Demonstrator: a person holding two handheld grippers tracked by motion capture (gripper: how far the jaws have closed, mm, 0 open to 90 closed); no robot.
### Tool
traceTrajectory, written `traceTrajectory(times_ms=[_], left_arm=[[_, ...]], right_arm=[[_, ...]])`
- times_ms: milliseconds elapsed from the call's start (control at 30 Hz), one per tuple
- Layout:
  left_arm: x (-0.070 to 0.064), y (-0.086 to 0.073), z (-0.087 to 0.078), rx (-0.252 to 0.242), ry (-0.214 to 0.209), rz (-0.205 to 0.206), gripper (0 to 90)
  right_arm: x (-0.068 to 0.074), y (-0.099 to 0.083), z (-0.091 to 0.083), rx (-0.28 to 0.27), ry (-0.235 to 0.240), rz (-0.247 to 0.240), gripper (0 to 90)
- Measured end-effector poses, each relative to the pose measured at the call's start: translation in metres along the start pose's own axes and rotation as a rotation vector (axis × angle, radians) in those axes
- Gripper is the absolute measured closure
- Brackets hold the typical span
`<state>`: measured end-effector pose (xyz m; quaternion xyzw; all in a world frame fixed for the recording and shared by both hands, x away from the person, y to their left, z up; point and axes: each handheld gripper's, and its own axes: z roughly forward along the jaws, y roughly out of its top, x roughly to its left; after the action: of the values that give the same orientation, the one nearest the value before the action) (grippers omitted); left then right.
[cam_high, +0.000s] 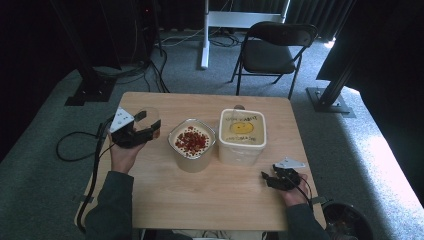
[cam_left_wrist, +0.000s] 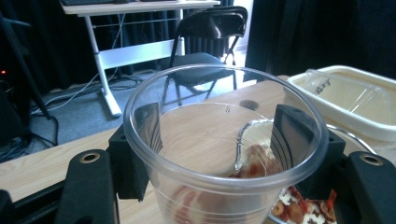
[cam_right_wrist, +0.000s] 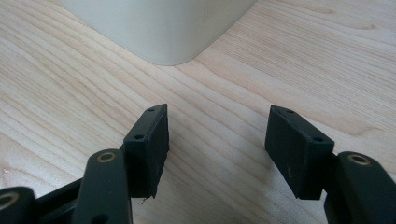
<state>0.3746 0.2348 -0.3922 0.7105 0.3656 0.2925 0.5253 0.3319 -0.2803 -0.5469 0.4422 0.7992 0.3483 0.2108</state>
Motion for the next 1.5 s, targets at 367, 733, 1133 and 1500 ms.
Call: traceTrajectory(times_ms=[367,733,1133,1500], left_arm=[[-0.006,0.008,0.017,0.089,0.113,0.189,34.4],[-0.008,0.014,0.026,0.157,0.146,0.323,34.6],[-0.017,0.029,0.032,0.18,0.157,0.443,34.8],[-0.026,0.04,0.037,0.184,0.149,0.514,34.8]], right_arm=[[-0.003,-0.002,0.001,-0.011,0.012,0.019,37.4],[-0.003,-0.002,0.001,-0.009,0.014,0.028,36.2],[-0.004,-0.002,0.001,-0.009,0.016,0.027,36.2],[-0.004,-0.002,0.001,-0.011,0.015,0.026,36.2]])
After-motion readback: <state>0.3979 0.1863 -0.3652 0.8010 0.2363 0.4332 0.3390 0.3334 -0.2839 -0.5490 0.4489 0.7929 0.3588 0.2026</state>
